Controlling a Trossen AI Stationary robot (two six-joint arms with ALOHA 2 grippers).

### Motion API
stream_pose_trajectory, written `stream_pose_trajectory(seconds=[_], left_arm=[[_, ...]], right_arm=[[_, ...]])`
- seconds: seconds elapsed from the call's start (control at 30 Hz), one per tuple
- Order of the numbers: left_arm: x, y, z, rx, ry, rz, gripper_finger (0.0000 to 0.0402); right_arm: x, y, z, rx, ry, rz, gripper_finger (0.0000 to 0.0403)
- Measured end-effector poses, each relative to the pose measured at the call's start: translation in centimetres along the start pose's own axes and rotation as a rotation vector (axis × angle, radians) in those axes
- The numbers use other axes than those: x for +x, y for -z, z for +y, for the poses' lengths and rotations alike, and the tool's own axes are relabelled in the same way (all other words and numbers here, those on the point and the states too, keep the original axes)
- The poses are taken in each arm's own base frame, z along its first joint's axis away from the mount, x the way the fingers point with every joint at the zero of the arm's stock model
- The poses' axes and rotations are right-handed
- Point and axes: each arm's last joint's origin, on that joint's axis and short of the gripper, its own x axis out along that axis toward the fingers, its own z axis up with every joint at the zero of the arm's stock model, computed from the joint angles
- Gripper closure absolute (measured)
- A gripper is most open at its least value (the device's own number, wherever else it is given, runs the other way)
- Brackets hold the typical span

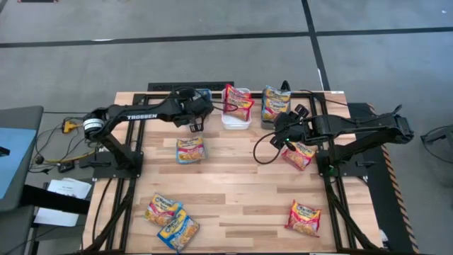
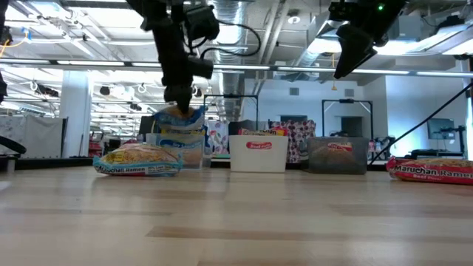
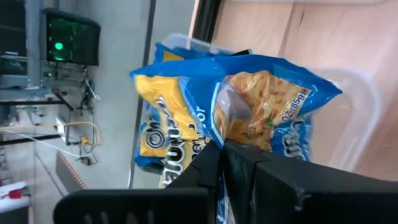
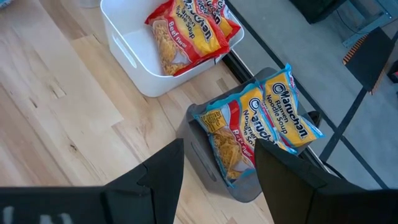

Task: Sort Maruchan noodles
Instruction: Put the blue noodle pack into the transparent bin

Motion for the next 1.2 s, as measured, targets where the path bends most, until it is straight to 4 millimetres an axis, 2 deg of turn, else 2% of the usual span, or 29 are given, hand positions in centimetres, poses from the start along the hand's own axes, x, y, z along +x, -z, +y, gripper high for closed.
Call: stream_pose_trajectory(seconds=[0.3,0.67,0.9,1.03,1.2], left_arm=[[1.4,1.1,-0.8,-0.015,0.007,0.017,0.0401],[3.2,1.6,1.2,-0.107,0.095,-0.021,0.0401],[3.9,1.9,1.8,-0.14,0.231,-0.06,0.0399],[4.0,2.0,1.9,-0.18,0.269,-0.067,0.0376],[4.2,2.0,2.1,-0.204,0.307,-0.085,0.0324]], right_arm=[[0.0,0.0,0.0,-0.001,0.0,0.001,0.0182],[0.0,0.0,0.0,-0.001,0.0,0.001,0.0182],[0.0,0.0,0.0,-0.001,0.0,0.001,0.0182],[0.0,0.0,0.0,-0.001,0.0,0.001,0.0182],[0.0,0.0,0.0,-0.001,0.0,0.001,0.0182]])
